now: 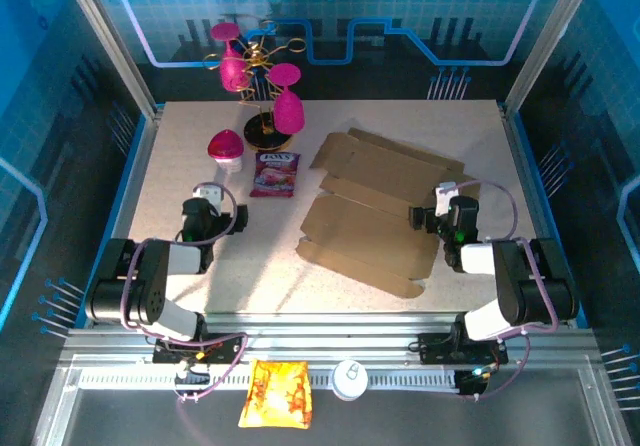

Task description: Fold the paper box

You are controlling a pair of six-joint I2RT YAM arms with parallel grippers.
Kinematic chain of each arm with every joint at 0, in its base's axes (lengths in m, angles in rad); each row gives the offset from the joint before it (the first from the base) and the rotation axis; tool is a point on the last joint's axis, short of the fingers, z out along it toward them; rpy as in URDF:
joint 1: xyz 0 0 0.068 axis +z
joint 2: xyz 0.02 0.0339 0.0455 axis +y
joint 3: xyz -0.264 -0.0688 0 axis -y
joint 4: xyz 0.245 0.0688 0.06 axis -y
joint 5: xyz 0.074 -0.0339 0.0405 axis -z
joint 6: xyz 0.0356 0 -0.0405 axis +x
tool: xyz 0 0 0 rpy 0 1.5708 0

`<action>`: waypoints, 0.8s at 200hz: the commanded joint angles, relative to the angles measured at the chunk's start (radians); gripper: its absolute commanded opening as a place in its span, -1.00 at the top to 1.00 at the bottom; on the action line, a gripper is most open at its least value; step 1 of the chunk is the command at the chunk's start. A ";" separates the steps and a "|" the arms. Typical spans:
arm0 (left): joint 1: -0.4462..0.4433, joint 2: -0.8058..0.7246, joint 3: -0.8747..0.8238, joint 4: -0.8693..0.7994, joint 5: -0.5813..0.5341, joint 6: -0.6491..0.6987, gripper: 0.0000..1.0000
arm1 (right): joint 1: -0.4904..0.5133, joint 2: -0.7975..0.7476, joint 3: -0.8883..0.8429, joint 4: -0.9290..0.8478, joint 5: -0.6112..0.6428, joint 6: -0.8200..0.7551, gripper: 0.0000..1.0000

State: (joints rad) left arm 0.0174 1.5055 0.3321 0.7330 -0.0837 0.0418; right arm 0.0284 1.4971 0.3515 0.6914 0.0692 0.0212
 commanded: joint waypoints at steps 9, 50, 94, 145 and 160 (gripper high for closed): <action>-0.015 0.048 0.054 0.187 0.053 -0.036 -0.99 | 0.030 0.046 0.049 0.200 -0.029 -0.034 -0.99; -0.016 0.049 0.054 0.187 0.054 -0.036 -0.99 | 0.030 0.046 0.050 0.199 -0.028 -0.034 -0.99; -0.014 0.049 0.055 0.187 0.053 -0.037 -0.99 | 0.030 0.046 0.049 0.198 -0.029 -0.035 -0.99; -0.016 0.047 0.052 0.190 0.050 -0.036 -0.99 | 0.029 0.046 0.045 0.206 -0.030 -0.033 -0.99; -0.016 0.038 0.029 0.231 0.037 -0.042 -0.99 | 0.032 0.035 0.006 0.278 -0.001 -0.031 -0.99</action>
State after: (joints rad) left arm 0.0101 1.5383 0.3588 0.8776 -0.0547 0.0238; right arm 0.0410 1.5322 0.3748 0.8486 0.0475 0.0055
